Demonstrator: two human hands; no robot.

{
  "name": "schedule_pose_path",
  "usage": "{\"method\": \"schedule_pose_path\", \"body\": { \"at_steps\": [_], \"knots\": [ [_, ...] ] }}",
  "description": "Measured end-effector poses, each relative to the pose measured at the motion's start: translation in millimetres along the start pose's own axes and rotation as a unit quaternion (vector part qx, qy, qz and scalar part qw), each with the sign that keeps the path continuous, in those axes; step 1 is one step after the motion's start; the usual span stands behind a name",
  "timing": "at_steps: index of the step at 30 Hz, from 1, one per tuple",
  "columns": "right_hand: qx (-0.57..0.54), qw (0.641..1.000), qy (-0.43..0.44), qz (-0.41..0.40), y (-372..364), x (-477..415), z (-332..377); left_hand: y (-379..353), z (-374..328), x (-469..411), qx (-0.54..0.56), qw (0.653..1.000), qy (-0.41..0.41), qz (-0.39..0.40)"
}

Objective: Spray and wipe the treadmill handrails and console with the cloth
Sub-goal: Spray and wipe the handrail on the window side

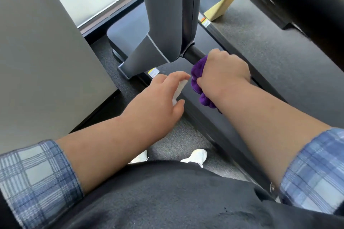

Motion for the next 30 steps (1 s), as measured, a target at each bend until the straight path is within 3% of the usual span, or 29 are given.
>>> {"method": "schedule_pose_path", "body": {
  "at_steps": [6, 12, 18, 26, 30],
  "knots": [
    [-0.025, 0.999, 0.010, -0.023, 12, -32, 36, 15, 8, 21, -0.026, 0.999, 0.015, -0.017],
    [-0.052, 0.998, 0.041, -0.007, 12, -16, 22, -1, -18, 45, -0.033, 0.999, -0.006, -0.034],
    [-0.047, 0.998, 0.028, 0.012, -13, 45, -51, -55, -55, 77, -0.032, 0.999, -0.016, -0.029],
    [0.025, 0.999, -0.013, 0.016, -55, 141, -164, -135, -117, 116, -0.034, 0.998, -0.052, -0.011],
    [0.084, 0.996, -0.003, 0.029, -59, 167, -186, -159, -140, 131, -0.048, 0.997, -0.063, -0.012]
  ]
}}
Point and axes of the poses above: each hand's wrist, its own x-axis away from the middle knuckle, its own y-axis out of the back of the hand, z = x × y, the point moved 10 cm from there along -x, towards the middle knuckle, and after that the axes turned 8 degrees about x, right-handed, at the moved point
